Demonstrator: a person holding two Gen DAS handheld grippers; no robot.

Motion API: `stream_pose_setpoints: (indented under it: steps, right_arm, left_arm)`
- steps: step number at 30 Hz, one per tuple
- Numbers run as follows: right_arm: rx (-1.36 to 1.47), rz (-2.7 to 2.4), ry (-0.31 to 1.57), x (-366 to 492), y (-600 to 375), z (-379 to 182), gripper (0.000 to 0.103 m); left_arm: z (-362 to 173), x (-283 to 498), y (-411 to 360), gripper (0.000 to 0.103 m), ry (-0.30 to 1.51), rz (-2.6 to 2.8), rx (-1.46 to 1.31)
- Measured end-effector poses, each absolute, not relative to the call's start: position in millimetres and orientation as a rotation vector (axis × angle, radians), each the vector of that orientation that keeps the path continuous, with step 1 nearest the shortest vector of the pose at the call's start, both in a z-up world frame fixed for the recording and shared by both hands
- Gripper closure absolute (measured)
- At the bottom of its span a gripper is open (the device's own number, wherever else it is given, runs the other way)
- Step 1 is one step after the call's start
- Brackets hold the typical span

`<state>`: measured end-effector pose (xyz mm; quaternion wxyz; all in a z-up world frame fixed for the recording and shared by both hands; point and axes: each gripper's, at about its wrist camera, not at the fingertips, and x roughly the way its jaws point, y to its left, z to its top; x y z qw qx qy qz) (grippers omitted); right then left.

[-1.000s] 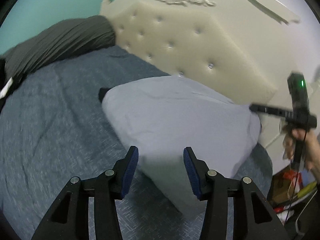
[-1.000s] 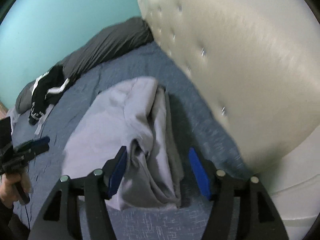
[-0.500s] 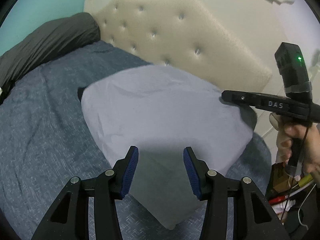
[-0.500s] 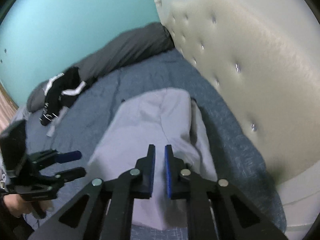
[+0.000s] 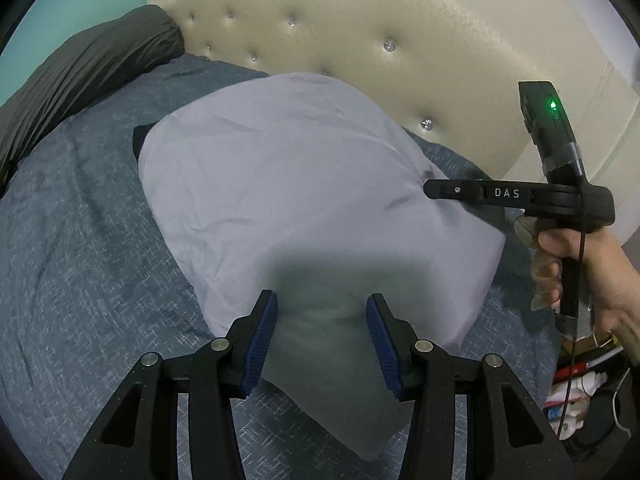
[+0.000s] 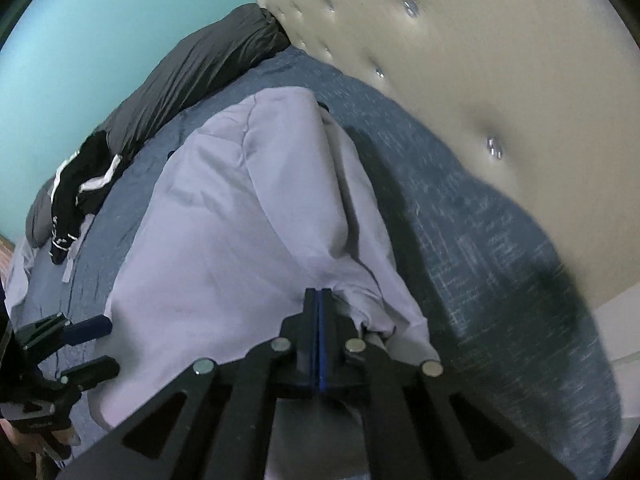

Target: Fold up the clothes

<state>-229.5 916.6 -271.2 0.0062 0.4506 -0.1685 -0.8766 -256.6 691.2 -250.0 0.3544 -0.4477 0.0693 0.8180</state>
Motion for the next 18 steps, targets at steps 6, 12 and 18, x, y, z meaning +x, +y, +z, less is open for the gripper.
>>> stream_pose_setpoints:
  steps: [6,12,18]
  right_arm:
    - [1.399,-2.744,-0.523,-227.8,916.1,-284.1,0.103]
    - [1.363,-2.776,-0.533,-227.5,914.5,-269.3,0.103]
    - [1.191,-2.898,-0.494,-202.4,921.0,-223.5,0.103]
  left_arm:
    - [-259.9,-255.1,698.9,0.053,0.208,2.109,-1.165]
    - [-250.4,-253.9,697.1,0.054,0.206,2.112,-1.163]
    - [-230.9,-243.4,691.6,0.054,0.209,2.124,-1.099]
